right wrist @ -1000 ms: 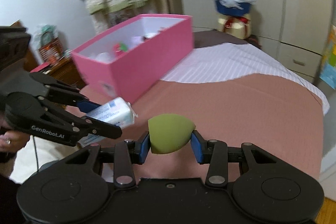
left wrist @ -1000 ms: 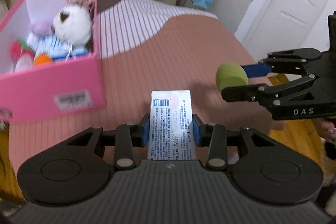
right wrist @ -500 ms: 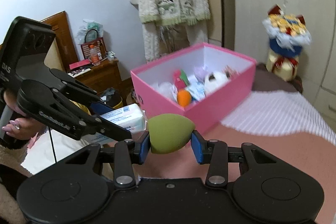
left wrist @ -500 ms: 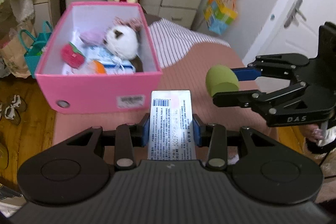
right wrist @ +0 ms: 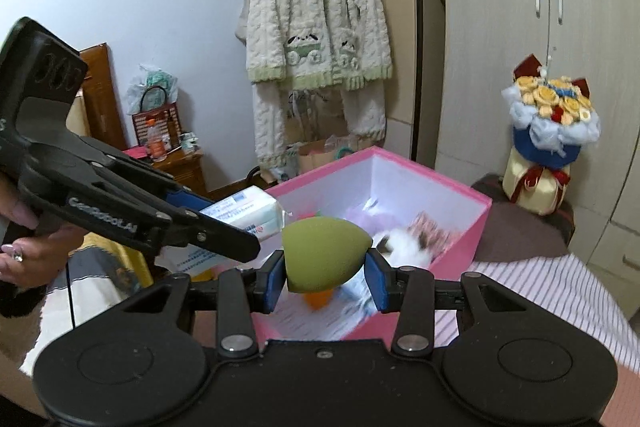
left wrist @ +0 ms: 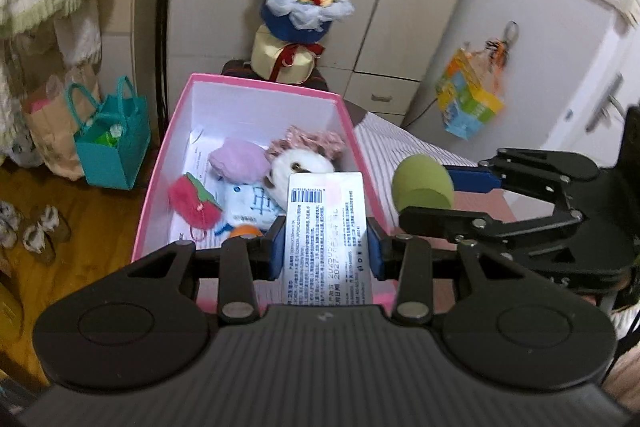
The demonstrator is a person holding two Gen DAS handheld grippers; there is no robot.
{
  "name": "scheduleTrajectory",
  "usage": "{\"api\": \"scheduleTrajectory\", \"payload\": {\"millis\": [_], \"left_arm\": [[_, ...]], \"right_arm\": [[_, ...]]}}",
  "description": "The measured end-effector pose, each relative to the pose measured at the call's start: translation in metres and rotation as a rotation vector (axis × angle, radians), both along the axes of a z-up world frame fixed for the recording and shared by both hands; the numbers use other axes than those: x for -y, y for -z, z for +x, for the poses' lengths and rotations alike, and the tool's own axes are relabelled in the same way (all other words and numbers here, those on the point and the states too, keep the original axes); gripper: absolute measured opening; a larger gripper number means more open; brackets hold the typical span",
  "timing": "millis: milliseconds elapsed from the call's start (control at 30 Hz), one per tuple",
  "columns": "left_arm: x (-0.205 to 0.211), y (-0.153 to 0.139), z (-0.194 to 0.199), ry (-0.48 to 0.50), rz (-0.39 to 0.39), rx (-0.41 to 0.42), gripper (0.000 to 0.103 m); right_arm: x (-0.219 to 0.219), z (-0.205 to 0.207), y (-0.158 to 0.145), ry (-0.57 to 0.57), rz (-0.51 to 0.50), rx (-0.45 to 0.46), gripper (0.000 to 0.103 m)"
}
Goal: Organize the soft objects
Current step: 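Carry the wipes pack and green sponge in both grippers over the pink box, then lower the wipes pack and sponge into the box and open both grippers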
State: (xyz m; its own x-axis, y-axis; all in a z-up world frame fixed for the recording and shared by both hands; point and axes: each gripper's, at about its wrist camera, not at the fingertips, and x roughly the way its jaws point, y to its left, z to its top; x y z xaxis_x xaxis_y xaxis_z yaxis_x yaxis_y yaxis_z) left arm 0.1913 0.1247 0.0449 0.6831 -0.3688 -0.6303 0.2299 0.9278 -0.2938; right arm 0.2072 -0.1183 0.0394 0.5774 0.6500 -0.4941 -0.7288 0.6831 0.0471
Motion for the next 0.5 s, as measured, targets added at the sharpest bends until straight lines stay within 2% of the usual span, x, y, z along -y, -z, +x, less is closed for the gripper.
{"api": "scheduleTrajectory", "payload": {"millis": [67, 167, 300, 500], "left_arm": [[-0.011, 0.001, 0.017, -0.021, -0.024, -0.01, 0.038], [-0.02, 0.003, 0.038, -0.082, 0.017, -0.012, 0.038], [-0.031, 0.009, 0.07, -0.087, -0.05, -0.069, 0.038], [-0.018, 0.025, 0.111, -0.098, 0.007, -0.108, 0.038]], "right_arm": [[0.001, 0.015, 0.002, -0.009, -0.003, 0.021, 0.048], [0.003, 0.041, 0.008, -0.007, 0.006, 0.007, 0.048], [-0.006, 0.066, 0.013, -0.029, -0.009, 0.021, 0.048], [-0.029, 0.103, 0.019, -0.05, -0.047, -0.009, 0.048]]}}
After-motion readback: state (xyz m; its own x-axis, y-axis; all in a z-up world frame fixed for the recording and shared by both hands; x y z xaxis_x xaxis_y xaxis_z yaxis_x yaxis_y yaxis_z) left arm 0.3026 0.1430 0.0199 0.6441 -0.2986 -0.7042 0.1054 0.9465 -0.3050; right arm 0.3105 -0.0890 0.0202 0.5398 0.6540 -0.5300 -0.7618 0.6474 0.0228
